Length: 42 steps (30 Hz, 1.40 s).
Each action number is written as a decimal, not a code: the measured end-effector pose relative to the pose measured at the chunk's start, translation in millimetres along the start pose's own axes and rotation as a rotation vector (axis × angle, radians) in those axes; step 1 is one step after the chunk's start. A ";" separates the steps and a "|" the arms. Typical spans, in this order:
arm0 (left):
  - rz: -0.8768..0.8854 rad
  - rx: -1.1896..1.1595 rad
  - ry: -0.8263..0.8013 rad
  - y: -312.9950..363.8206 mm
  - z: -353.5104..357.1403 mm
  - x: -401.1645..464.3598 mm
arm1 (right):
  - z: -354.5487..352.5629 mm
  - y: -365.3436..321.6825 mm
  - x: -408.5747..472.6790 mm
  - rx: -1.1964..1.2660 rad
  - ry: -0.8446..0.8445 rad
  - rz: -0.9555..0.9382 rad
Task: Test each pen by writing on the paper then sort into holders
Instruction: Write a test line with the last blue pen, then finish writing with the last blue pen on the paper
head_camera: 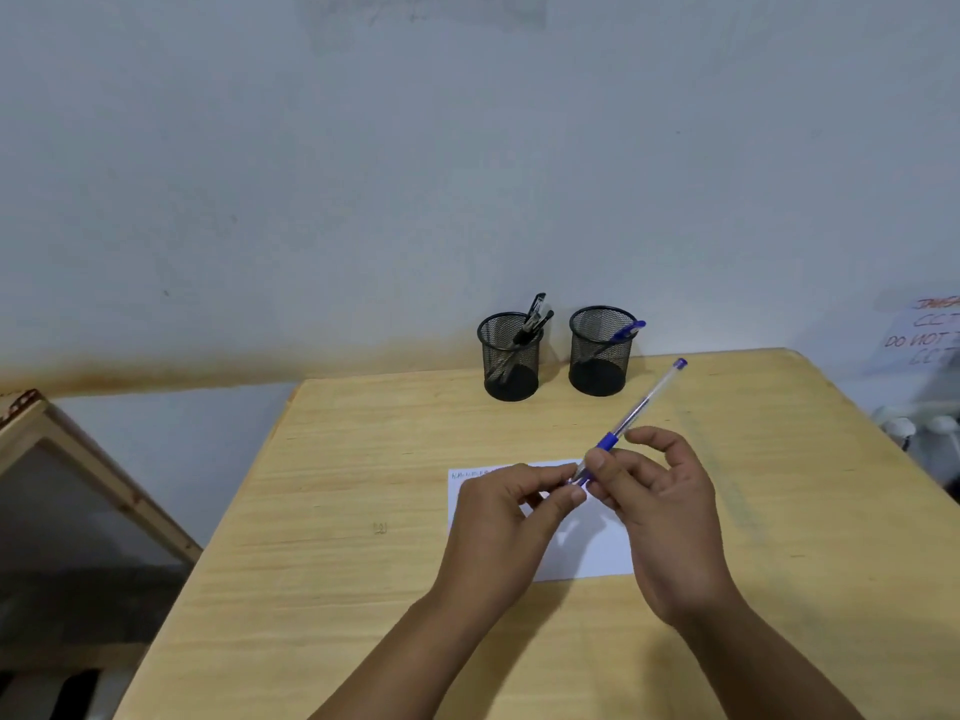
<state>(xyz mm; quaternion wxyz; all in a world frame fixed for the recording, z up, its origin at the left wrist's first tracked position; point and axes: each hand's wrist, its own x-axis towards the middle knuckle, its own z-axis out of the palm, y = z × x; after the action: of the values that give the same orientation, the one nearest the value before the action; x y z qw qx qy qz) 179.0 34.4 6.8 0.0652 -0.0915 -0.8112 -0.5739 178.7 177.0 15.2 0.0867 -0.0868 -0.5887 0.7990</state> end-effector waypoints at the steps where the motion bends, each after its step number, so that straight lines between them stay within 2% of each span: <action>1: 0.003 0.002 -0.028 0.8 4.9 5.7 | -2.0 -2.4 5.8 -0.008 0.031 -0.007; 5: -0.030 0.020 -0.093 4.3 23.4 38.7 | -16.8 -17.9 42.6 -0.136 0.116 -0.061; 10: -0.134 0.186 -0.029 -7.3 42.9 103.9 | -43.7 -49.6 109.5 -0.550 0.121 -0.185; 15: -0.215 0.239 0.073 -16.4 63.7 157.7 | -52.0 -82.2 167.7 -1.012 -0.032 -0.293; 21: -0.229 0.267 0.158 -14.2 86.5 189.1 | -32.5 -88.1 211.5 -1.325 -0.236 -0.400; 25: -0.232 0.277 0.211 -17.6 92.2 198.9 | -23.3 -70.9 228.5 -1.396 -0.307 -0.422; 32: -0.194 0.272 0.252 -25.1 93.0 202.0 | -18.6 -59.5 242.3 -1.479 -0.300 -0.498; 42: -0.196 0.248 0.224 -20.3 88.4 199.5 | -26.8 -53.1 241.3 -1.465 -0.283 -0.500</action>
<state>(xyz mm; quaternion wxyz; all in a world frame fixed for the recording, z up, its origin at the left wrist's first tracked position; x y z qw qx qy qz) -20.0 125.8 0.7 0.1097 0.0609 -0.8683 -0.4799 -47.0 275.4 49.3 0.1089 0.1158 -0.9729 0.1677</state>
